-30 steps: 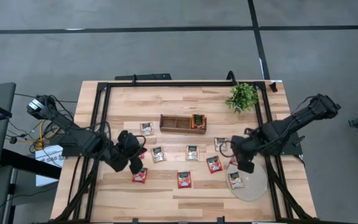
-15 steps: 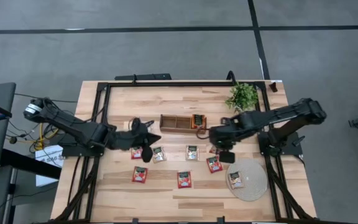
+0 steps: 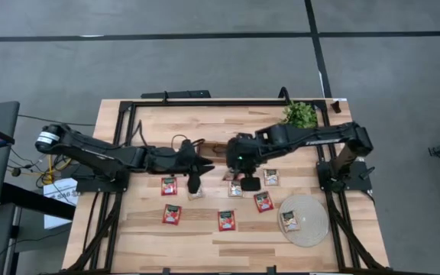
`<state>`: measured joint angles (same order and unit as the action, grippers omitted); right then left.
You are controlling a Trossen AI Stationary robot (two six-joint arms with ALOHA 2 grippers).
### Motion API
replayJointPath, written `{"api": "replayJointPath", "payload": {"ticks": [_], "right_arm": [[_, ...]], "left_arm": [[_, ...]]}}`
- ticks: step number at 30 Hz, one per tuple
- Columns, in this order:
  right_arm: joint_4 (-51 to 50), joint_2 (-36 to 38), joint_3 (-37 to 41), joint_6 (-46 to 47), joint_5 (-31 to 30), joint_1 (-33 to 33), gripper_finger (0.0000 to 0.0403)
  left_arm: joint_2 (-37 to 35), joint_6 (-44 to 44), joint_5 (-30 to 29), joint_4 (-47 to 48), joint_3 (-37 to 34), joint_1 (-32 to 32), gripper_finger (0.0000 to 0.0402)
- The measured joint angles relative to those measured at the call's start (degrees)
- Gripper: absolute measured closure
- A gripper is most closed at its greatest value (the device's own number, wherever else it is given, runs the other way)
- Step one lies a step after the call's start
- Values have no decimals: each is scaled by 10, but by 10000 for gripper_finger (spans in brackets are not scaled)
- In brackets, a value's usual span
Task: Pick & Place Tea
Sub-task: Put the red tea bag into the middle section of the wooden organizer
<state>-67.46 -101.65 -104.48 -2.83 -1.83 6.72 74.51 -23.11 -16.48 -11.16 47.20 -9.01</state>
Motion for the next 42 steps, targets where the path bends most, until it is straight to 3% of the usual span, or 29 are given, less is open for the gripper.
{"api": "replayJointPath", "payload": {"ticks": [5, 18, 28, 33, 42], "right_arm": [[1, -16, -27, -17, 0, -18, 403], [26, -18, -28, -22, 2, -39, 403], [31, -18, -28, -23, 2, -39, 403], [31, -18, -28, -32, 2, -39, 403], [29, -17, -28, -32, 7, -39, 403]], "left_arm": [[32, 30, 24, -61, 4, 4, 292], [44, 72, 44, -52, 29, 33, 291], [96, 74, 58, -45, 71, 51, 292], [103, 83, 59, -44, 83, 53, 308], [105, 92, 61, -20, 93, 53, 372]]}}
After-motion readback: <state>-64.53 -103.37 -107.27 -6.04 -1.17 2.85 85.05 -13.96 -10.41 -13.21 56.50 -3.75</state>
